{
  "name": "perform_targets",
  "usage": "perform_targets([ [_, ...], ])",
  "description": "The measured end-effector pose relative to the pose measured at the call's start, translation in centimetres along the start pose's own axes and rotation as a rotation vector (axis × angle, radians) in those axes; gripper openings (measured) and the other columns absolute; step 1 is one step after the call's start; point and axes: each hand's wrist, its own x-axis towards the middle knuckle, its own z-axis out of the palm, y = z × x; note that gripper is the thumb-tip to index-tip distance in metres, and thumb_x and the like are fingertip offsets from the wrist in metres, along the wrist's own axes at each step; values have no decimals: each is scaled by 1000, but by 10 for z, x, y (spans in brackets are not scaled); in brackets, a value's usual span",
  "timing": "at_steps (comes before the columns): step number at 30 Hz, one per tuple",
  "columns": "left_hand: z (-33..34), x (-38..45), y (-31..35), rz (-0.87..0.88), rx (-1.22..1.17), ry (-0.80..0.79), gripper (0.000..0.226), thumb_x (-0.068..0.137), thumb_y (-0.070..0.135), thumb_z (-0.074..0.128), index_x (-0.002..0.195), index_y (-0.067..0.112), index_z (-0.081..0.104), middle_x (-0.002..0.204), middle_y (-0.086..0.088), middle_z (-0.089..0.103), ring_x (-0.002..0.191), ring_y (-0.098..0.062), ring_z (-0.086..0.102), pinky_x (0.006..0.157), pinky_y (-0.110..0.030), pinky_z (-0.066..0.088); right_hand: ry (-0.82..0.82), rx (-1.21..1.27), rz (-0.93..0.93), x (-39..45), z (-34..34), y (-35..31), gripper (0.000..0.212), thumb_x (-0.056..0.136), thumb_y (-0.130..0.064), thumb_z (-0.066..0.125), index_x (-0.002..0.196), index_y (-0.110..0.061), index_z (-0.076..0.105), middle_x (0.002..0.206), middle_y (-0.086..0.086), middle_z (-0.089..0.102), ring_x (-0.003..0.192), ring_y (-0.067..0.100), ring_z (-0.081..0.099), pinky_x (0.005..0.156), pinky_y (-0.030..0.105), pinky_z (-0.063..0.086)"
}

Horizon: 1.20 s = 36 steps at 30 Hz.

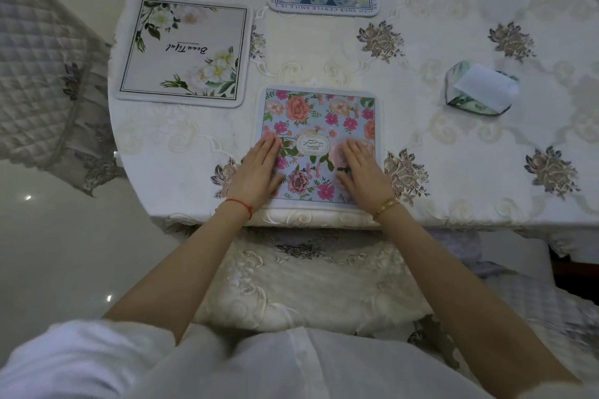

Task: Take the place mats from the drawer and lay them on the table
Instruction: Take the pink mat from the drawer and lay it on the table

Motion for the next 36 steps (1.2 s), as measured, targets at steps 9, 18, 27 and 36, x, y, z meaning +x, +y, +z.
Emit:
perform_targets([
  [9,4,6,-23,-31,-1,12,72,97,43,44,153,11,12,161,-5,15,148,-22,14,121,-35,14,-37,-38,33,7,-2,26,65,100,-39,36,152,-12,6,160,5,5,148,18,3,120,34,4],
  [18,-7,70,-15,19,-48,72,64,100,35,42,152,7,17,159,-10,19,148,-24,13,122,-34,9,26,20,7,65,-25,22,64,101,-37,38,152,-10,9,160,6,7,148,19,2,121,37,6],
  [27,-9,152,-7,60,-26,20,63,101,38,37,151,6,18,160,-11,16,149,-25,10,122,-33,5,-43,-79,-94,155,-16,-13,64,101,-38,35,151,-8,10,160,7,7,148,20,4,120,38,7],
  [36,-10,127,-40,-77,-10,98,78,96,53,39,151,3,15,160,-12,16,148,-25,14,122,-32,7,52,-39,121,106,-27,61,75,97,-52,37,152,-10,7,160,7,7,148,20,5,121,33,4],
])
